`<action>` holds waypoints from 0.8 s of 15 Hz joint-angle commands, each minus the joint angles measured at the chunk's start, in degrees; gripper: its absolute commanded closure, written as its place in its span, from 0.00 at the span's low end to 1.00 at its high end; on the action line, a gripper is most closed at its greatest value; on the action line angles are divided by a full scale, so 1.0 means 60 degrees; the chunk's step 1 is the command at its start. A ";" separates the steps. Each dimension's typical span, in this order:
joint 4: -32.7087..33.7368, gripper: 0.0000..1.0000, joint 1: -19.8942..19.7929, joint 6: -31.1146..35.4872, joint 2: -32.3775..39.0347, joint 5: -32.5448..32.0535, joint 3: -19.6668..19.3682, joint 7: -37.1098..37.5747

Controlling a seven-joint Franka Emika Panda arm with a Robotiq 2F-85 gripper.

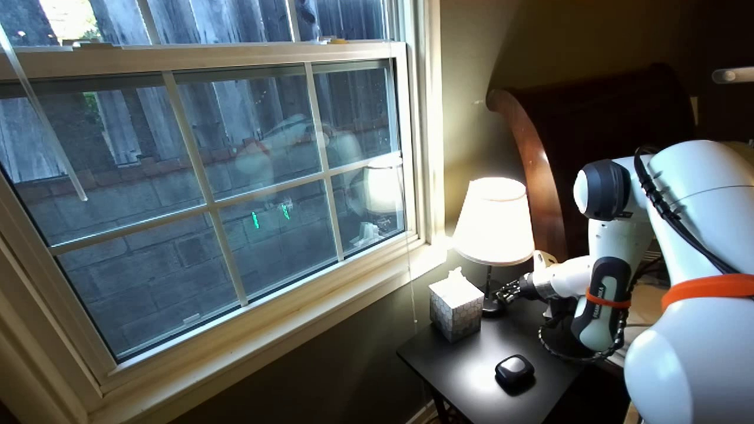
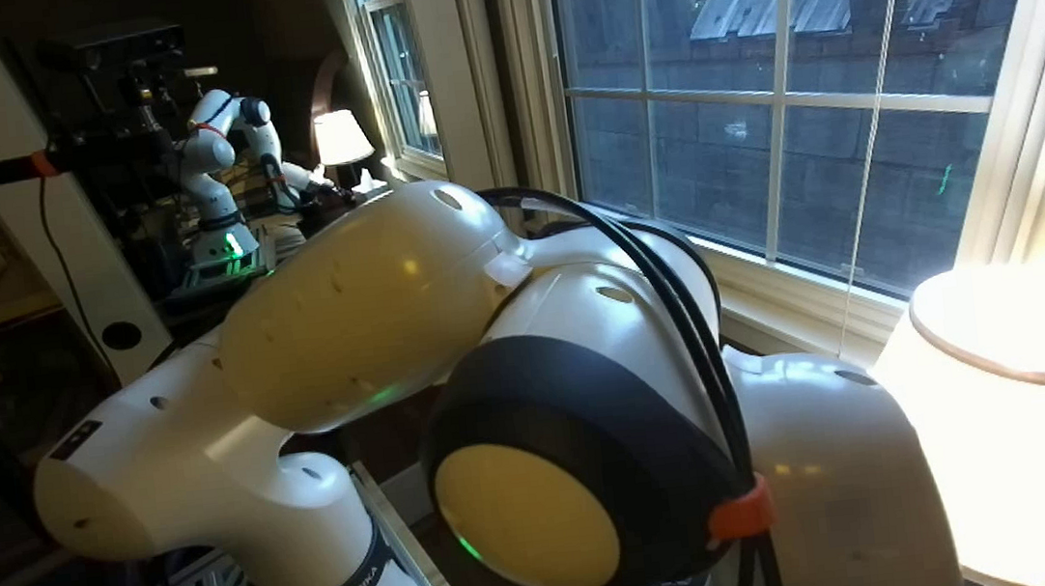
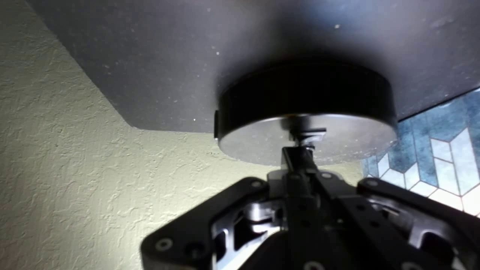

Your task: Turn off the lamp

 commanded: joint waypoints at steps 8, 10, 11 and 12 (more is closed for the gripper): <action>0.0261 1.00 0.0268 -0.0174 0.0280 -0.0355 -0.0404 0.0854; 0.0322 1.00 0.0316 -0.0251 0.0292 -0.0520 -0.0488 0.1183; 0.0344 1.00 0.0339 -0.0270 0.0301 -0.0591 -0.0528 0.1328; 0.0396 1.00 0.0365 -0.0278 0.0314 -0.0708 -0.0575 0.1498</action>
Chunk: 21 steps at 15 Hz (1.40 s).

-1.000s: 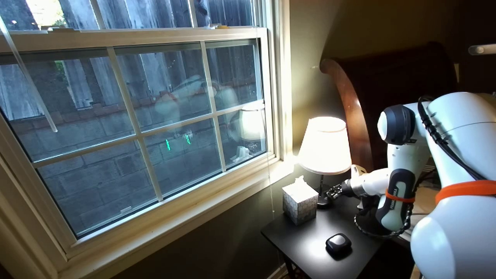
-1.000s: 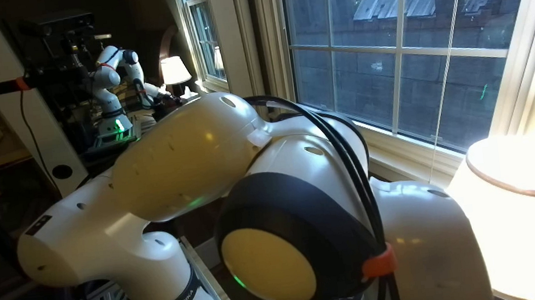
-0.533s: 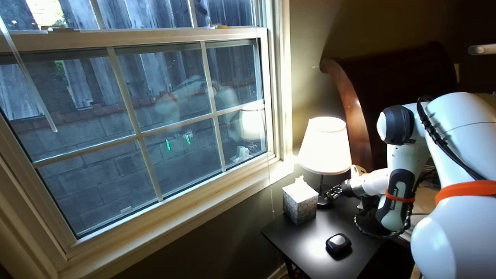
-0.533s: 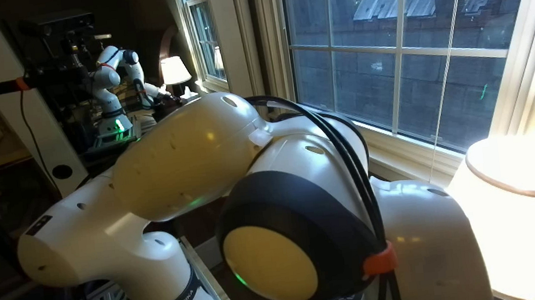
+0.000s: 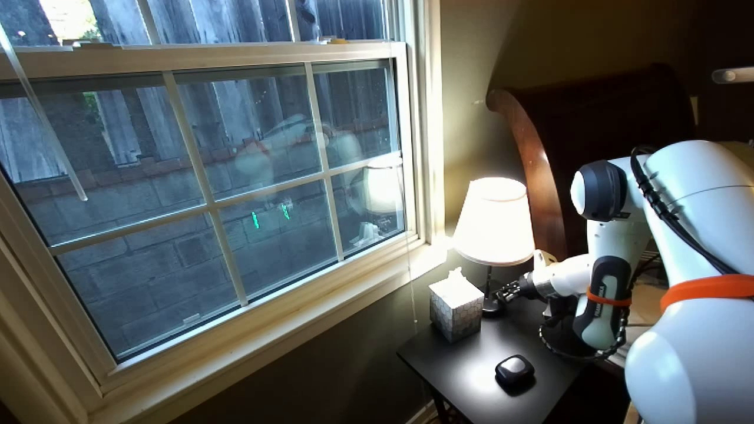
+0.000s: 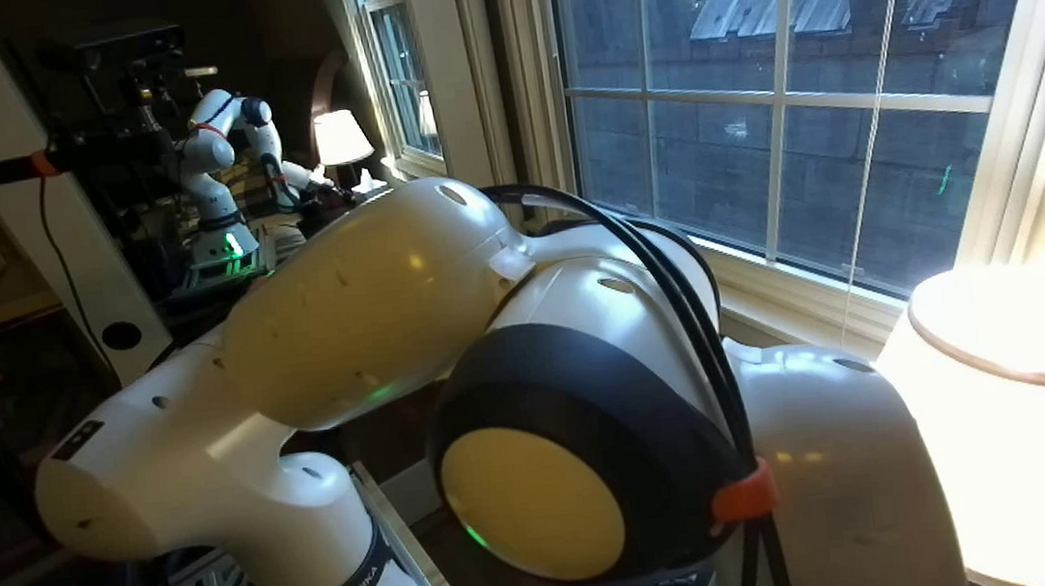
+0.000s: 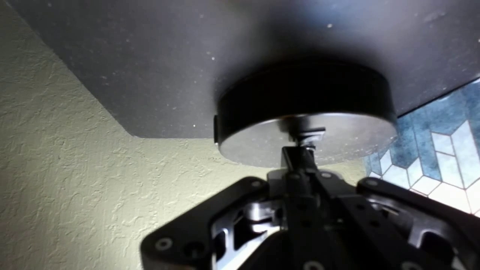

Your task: Turn off the lamp

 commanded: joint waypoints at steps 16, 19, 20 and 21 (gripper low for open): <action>0.0339 1.00 0.0179 0.0612 0.0295 -0.0347 -0.0554 0.0247; 0.0179 1.00 0.0071 0.1095 0.0259 0.0052 -0.0546 -0.0325; 0.0146 1.00 -0.0012 0.1445 0.0260 0.0215 -0.0486 -0.0533; 0.0095 1.00 -0.0063 0.1802 0.0226 0.0290 -0.0463 -0.0621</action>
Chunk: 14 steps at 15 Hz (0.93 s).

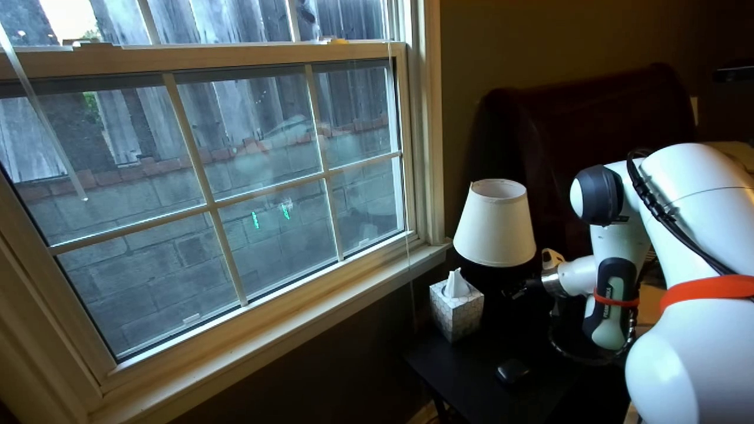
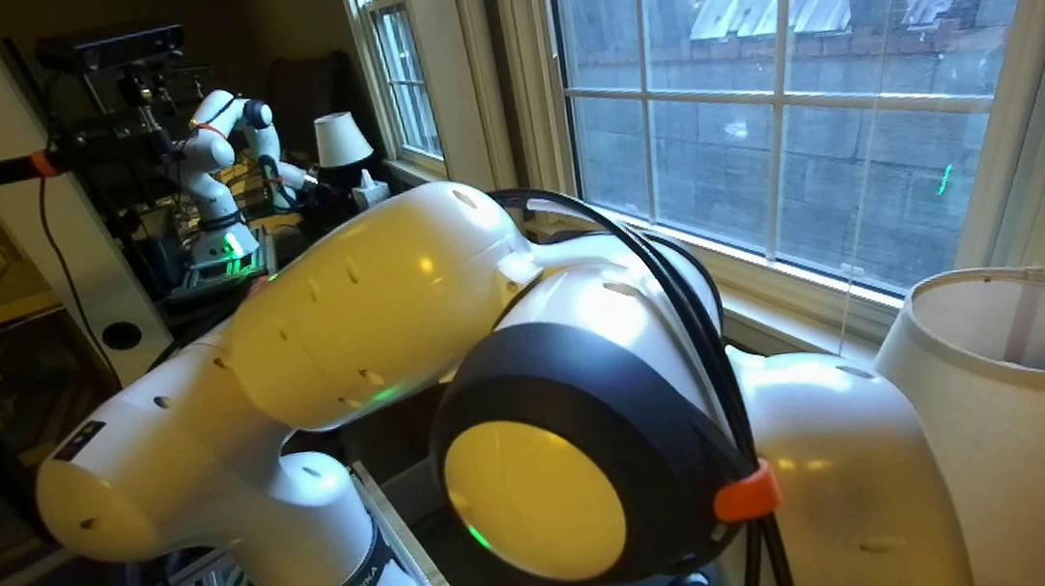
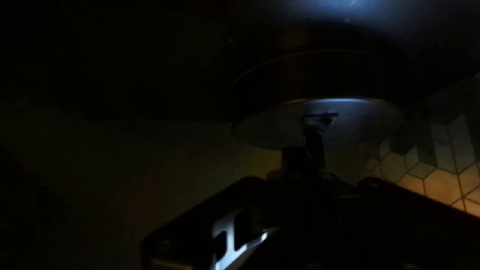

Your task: Turn off the lamp

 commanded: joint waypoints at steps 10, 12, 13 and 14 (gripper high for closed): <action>-0.1547 1.00 -0.1753 0.0923 -0.1003 -0.0079 0.1190 -0.1991; -0.1930 1.00 -0.1994 0.0923 -0.1226 -0.0178 0.1200 -0.2251; -0.2126 1.00 -0.2084 0.0923 -0.1349 -0.0218 0.1170 -0.2337; -0.2342 1.00 -0.2203 0.0923 -0.1480 -0.0262 0.1184 -0.2449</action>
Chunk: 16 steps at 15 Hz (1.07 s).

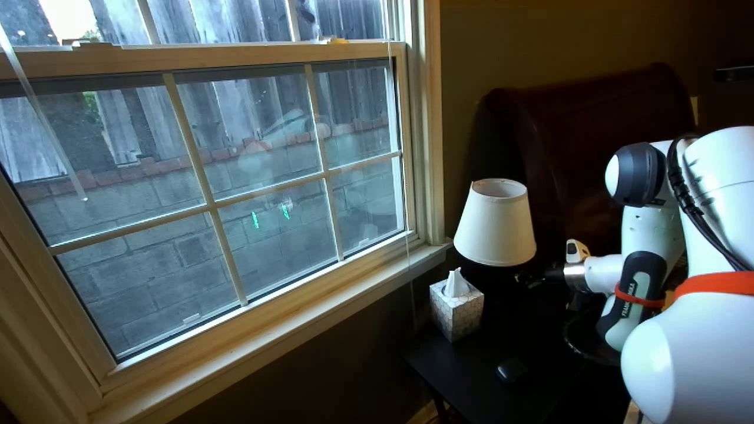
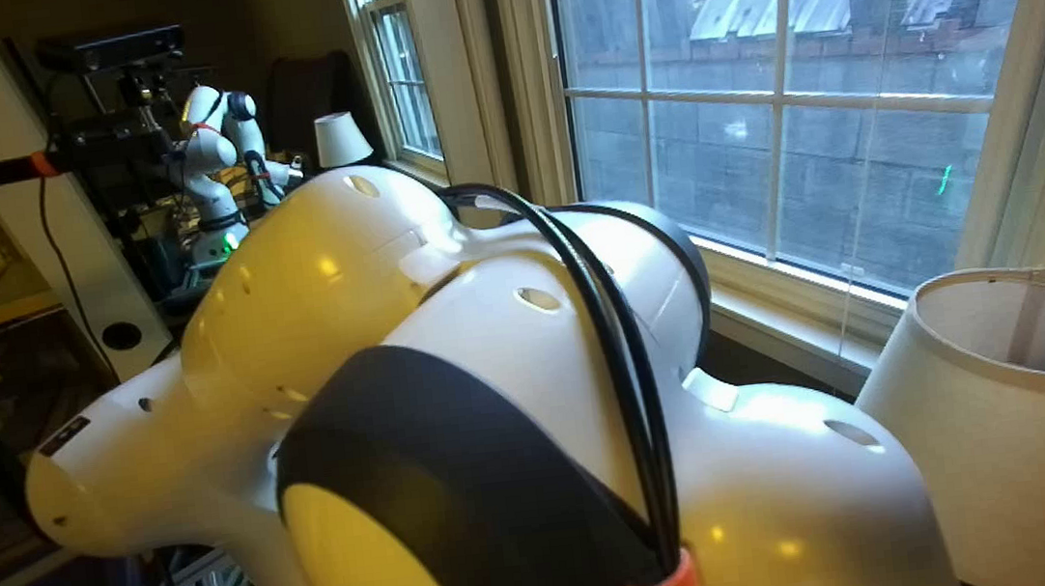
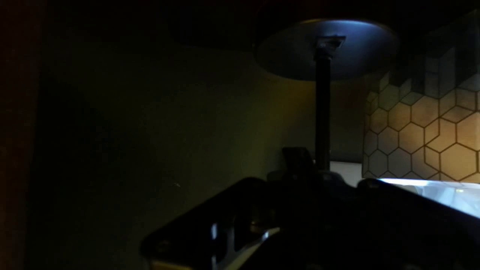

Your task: Turn off the lamp

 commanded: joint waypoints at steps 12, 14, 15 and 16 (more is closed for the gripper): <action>-0.2572 1.00 0.0769 -0.1274 -0.2719 -0.3233 -0.2802 0.1293; -0.2475 1.00 0.1122 -0.1547 -0.3000 -0.4578 -0.3240 0.2494; -0.2413 0.74 0.1349 -0.1620 -0.3138 -0.5250 -0.3479 0.3069; -0.2320 0.72 0.1643 -0.1600 -0.3270 -0.5995 -0.3742 0.3682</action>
